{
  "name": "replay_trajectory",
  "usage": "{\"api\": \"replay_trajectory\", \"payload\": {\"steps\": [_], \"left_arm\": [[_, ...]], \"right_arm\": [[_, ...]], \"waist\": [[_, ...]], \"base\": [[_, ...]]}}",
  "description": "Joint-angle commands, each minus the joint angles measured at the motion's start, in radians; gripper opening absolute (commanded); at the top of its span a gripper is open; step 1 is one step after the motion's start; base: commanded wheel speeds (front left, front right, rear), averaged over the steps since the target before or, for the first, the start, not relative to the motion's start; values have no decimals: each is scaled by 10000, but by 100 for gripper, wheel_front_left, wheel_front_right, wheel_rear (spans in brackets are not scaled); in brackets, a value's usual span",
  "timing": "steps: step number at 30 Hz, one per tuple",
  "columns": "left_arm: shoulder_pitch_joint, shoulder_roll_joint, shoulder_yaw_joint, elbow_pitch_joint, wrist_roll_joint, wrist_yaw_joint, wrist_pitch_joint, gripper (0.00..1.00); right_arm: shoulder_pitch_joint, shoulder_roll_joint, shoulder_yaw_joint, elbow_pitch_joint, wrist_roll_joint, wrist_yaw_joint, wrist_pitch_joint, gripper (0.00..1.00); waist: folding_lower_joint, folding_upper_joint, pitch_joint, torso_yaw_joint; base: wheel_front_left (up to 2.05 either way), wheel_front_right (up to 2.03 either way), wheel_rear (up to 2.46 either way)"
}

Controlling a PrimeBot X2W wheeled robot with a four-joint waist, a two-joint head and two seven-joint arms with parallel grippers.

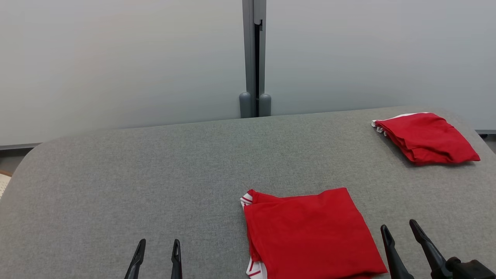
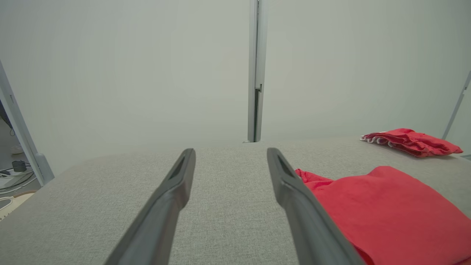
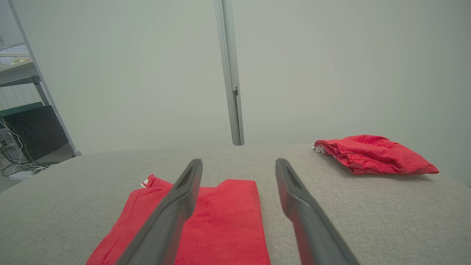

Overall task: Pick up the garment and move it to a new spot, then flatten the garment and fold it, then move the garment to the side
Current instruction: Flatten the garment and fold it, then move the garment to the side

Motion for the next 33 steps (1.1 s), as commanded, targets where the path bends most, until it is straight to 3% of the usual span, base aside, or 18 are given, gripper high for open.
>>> {"api": "replay_trajectory", "payload": {"steps": [1,12,17,23,26,28,33], "left_arm": [[108,31,24,9,14,-32,-12,100],[19,31,-19,53,44,-91,-12,100],[-81,31,-86,39,-56,-163,-12,100],[-343,31,-270,136,162,-272,-12,100],[-484,34,-371,186,310,-300,-12,100],[-587,31,-437,227,411,-312,-12,100],[-895,34,-533,247,524,-277,-12,100]], "right_arm": [[-77,-48,45,8,25,-7,-6,100],[-118,-111,93,-8,61,-7,-5,100],[-290,-400,570,365,522,-7,-7,100],[-1319,-1557,2083,1941,2388,-7,-7,100],[-1977,-2170,2881,2668,3891,-5,34,100],[-2609,-2878,3645,3160,5266,-7,608,100],[-3540,-3699,4676,3446,6633,-5,1380,100]], "waist": [[0,-1,1,26],[0,-1,147,229],[0,-1,350,358],[0,-1,743,559],[0,-1,984,683],[0,-1,1209,792],[0,-1,1665,974]], "base": [[0,0,0],[0,0,0],[0,0,0],[0,0,0],[0,0,0],[0,0,0],[0,0,0]]}}
